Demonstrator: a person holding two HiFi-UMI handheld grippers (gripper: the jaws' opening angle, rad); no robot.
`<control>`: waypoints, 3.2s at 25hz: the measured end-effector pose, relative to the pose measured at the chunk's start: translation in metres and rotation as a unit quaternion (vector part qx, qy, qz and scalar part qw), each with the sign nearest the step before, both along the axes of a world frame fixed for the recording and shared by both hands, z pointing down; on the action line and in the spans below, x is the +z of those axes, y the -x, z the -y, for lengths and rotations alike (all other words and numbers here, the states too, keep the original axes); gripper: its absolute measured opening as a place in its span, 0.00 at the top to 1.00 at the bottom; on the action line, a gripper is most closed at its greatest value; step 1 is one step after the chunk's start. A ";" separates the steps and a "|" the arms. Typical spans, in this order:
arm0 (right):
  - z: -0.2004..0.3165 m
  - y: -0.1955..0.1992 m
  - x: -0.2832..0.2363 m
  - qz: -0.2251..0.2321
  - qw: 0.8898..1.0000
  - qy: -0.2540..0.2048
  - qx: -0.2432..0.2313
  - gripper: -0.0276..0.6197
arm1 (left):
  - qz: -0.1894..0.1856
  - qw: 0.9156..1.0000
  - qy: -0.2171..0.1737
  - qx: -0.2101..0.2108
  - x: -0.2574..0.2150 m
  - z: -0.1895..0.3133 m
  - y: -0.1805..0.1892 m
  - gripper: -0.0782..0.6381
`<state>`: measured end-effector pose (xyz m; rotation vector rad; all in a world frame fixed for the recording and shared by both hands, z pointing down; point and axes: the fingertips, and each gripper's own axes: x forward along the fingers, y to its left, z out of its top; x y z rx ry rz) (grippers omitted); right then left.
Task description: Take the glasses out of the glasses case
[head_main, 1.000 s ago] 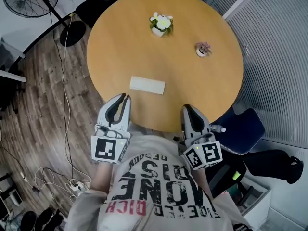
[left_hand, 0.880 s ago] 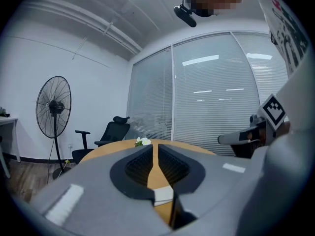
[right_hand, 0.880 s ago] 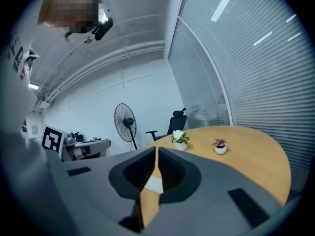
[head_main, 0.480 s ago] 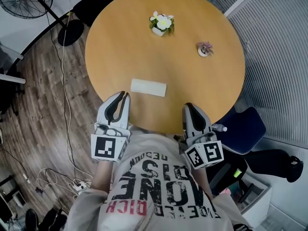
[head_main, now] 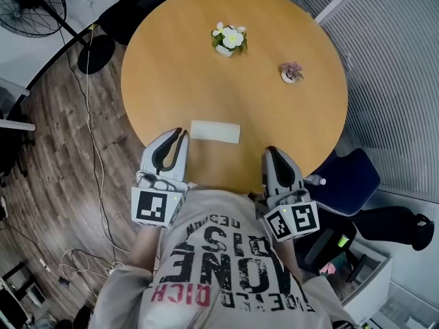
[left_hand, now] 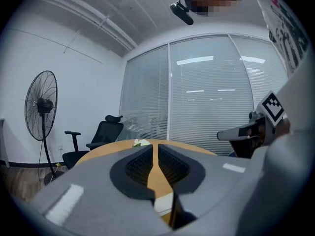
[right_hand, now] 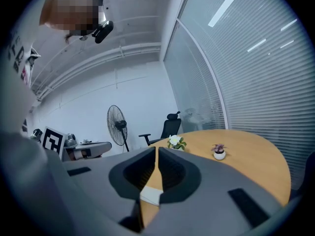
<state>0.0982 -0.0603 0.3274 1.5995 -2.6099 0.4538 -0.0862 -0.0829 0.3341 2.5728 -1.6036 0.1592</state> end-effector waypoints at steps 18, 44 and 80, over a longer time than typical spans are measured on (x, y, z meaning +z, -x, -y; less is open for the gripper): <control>0.021 -0.012 0.015 -0.067 0.998 -0.010 -0.010 0.92 | 0.034 0.998 0.059 0.008 0.043 0.022 -0.008 0.83; 0.034 0.057 0.188 -0.383 0.887 0.039 -0.255 0.74 | 0.166 0.942 0.270 0.109 0.247 0.009 -0.017 0.68; 0.055 0.056 0.200 -0.432 0.867 0.043 -0.246 0.84 | 0.103 0.941 0.301 0.118 0.254 0.009 -0.023 0.69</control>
